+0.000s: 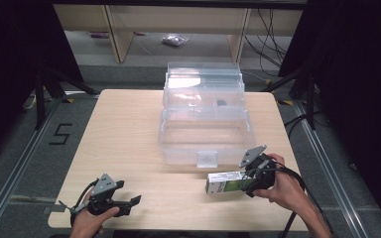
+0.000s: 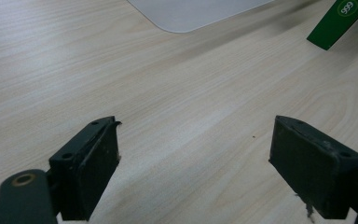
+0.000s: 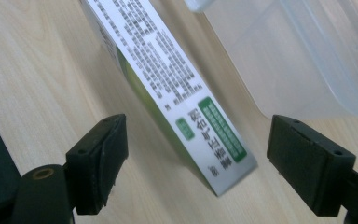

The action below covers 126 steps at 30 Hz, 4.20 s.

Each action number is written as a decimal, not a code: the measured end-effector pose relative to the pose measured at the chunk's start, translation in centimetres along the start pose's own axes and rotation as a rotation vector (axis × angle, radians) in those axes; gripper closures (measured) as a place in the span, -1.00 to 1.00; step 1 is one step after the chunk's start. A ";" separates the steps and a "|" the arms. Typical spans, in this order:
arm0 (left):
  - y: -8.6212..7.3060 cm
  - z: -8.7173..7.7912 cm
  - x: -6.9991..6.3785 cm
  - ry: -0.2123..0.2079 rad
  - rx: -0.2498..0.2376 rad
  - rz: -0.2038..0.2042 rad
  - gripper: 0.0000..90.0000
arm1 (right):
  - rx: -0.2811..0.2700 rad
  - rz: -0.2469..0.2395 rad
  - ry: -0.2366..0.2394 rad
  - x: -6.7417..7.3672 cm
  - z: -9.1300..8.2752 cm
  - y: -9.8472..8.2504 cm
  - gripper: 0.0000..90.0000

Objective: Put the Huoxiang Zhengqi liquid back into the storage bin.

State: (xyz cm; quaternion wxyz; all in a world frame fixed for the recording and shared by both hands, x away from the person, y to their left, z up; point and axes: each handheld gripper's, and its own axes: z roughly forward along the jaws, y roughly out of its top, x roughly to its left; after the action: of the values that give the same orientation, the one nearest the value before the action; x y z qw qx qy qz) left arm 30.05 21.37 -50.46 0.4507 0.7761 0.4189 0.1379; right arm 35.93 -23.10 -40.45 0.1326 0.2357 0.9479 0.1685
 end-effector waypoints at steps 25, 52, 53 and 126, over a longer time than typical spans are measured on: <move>0.0 0.0 0.0 0.000 0.002 -0.002 -0.67 | 0.124 -0.151 0.187 -0.5 4.2 3.0 -0.14; 0.0 0.1 0.0 -0.001 0.004 0.000 -0.67 | 0.229 -0.299 0.248 -0.6 3.9 4.3 0.44; 0.0 0.1 0.0 -0.001 0.004 0.000 -0.67 | 0.229 -0.299 0.248 -0.6 3.9 4.3 0.44; 0.0 0.0 0.1 -0.003 0.007 0.007 -0.67 | 0.139 -0.446 0.127 -8.3 -4.3 13.5 0.45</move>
State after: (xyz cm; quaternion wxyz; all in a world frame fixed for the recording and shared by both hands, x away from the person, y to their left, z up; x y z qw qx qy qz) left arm 30.12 21.43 -50.48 0.4480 0.7795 0.4160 0.1368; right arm 47.01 -17.07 -29.97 0.0904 0.0181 0.9922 0.0840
